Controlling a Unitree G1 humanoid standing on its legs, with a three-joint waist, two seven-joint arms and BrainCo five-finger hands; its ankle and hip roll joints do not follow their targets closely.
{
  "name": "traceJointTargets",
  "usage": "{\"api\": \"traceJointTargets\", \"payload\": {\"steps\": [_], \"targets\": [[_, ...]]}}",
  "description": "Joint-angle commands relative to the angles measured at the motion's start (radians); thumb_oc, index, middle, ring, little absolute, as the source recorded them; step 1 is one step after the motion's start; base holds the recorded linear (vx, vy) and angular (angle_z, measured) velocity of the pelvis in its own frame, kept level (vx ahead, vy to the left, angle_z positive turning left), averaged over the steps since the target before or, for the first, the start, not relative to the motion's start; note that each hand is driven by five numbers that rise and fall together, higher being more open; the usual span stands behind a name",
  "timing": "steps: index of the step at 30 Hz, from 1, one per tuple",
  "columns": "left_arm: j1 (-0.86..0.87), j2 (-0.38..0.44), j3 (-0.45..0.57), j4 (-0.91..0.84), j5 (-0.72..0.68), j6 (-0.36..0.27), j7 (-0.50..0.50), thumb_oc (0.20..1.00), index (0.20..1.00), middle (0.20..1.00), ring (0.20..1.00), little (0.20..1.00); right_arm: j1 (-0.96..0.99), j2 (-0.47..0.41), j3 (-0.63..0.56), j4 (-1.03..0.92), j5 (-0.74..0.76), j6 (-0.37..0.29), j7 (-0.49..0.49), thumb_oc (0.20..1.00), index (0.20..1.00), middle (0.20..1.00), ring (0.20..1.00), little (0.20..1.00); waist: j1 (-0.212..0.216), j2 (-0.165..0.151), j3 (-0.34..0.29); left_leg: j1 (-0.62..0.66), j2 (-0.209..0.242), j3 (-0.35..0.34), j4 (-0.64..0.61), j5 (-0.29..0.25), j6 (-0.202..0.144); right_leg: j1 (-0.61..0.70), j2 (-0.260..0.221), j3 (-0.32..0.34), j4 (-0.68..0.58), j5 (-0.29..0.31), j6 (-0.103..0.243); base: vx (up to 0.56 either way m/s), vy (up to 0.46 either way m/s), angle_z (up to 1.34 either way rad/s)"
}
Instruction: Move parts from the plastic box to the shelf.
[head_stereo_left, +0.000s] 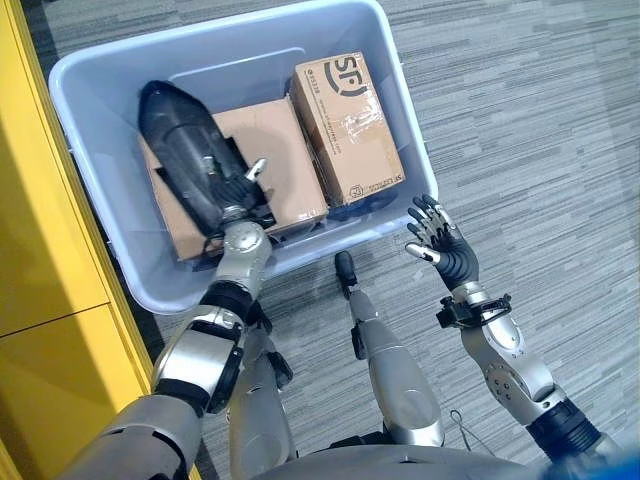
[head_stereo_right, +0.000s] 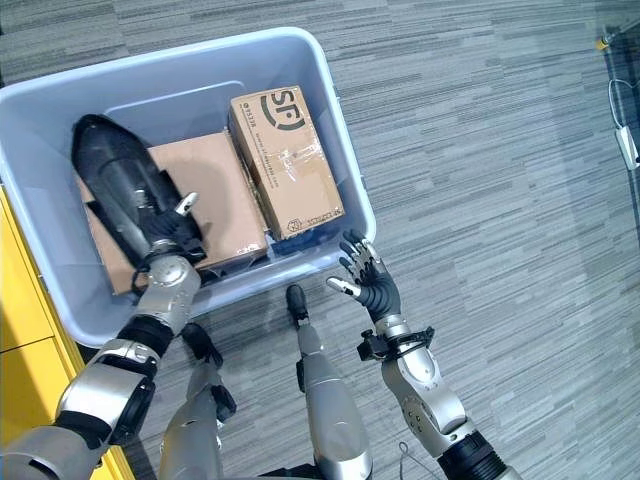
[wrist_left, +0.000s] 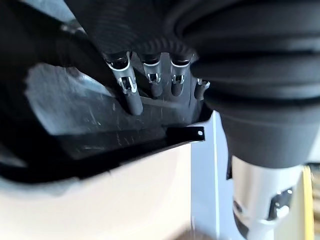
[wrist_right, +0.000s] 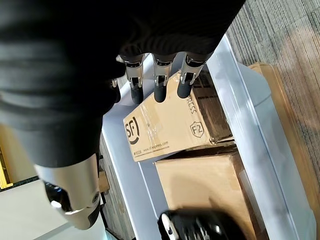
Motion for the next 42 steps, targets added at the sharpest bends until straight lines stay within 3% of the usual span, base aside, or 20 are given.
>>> {"api": "traceJointTargets", "payload": {"steps": [1,7,12,23,30,36,42], "targets": [[0.093,-0.109,-0.067,0.064,-0.006,0.079,-0.088,1.000,1.000,1.000,1.000,1.000,0.018,-0.024,-0.043,-0.052,0.011,-0.028,0.006,1.000,1.000,1.000,1.000,1.000,-0.008,-0.027,-0.032,0.032,0.081,-0.077,0.046,0.008,-0.082,0.002,-0.110,-0.036,0.061,0.027,0.114,0.00,0.000,0.00],[0.179,-0.121,-0.147,-0.049,-0.021,0.089,-0.151,1.000,1.000,1.000,1.000,1.000,-0.006,-0.009,-0.053,-0.039,-0.003,-0.018,-0.011,1.000,1.000,1.000,1.000,1.000,0.019,-0.005,-0.019,0.039,0.074,-0.083,0.038,0.012,-0.078,0.015,-0.117,-0.045,0.060,0.026,0.116,0.00,0.000,0.00],[0.225,-0.104,-0.145,-0.117,-0.051,0.084,-0.170,1.000,1.000,1.000,1.000,1.000,-0.007,-0.003,-0.061,-0.039,-0.011,-0.011,-0.019,1.000,1.000,1.000,1.000,1.000,0.035,0.008,-0.014,0.042,0.069,-0.087,0.036,0.011,-0.074,0.021,-0.122,-0.048,0.060,0.025,0.115,0.00,0.000,0.00],[0.374,0.006,-0.067,-0.338,-0.073,0.067,-0.204,1.000,1.000,1.000,1.000,1.000,0.031,-0.013,-0.128,-0.054,-0.034,-0.006,-0.020,1.000,1.000,1.000,1.000,1.000,0.074,0.048,-0.010,0.034,0.056,-0.095,0.038,0.026,-0.061,0.025,-0.134,-0.059,0.065,0.030,0.109,-0.02,-0.002,0.02],[0.471,0.079,-0.008,-0.661,-0.078,0.024,-0.241,1.000,1.000,1.000,1.000,1.000,0.067,-0.025,-0.178,-0.092,-0.043,-0.015,-0.007,1.000,1.000,1.000,1.000,1.000,0.090,0.072,-0.013,0.035,0.048,-0.110,0.032,0.026,-0.060,0.040,-0.143,-0.075,0.060,0.027,0.111,0.00,0.000,0.06],[0.471,0.121,0.024,-0.949,0.041,-0.027,-0.219,1.000,1.000,1.000,1.000,1.000,0.083,-0.030,-0.209,-0.127,-0.048,-0.036,0.004,1.000,1.000,1.000,1.000,1.000,0.098,0.074,-0.001,0.031,0.045,-0.115,0.024,0.026,-0.061,0.037,-0.145,-0.077,0.057,0.027,0.117,-0.02,-0.007,0.05],[0.451,0.148,0.039,-1.018,0.127,-0.039,-0.178,1.000,1.000,1.000,1.000,1.000,0.077,-0.035,-0.206,-0.136,-0.048,-0.043,0.005,1.000,1.000,1.000,1.000,1.000,0.098,0.072,0.009,0.029,0.047,-0.116,0.022,0.026,-0.063,0.032,-0.143,-0.075,0.057,0.028,0.119,0.00,0.000,0.00]]}}
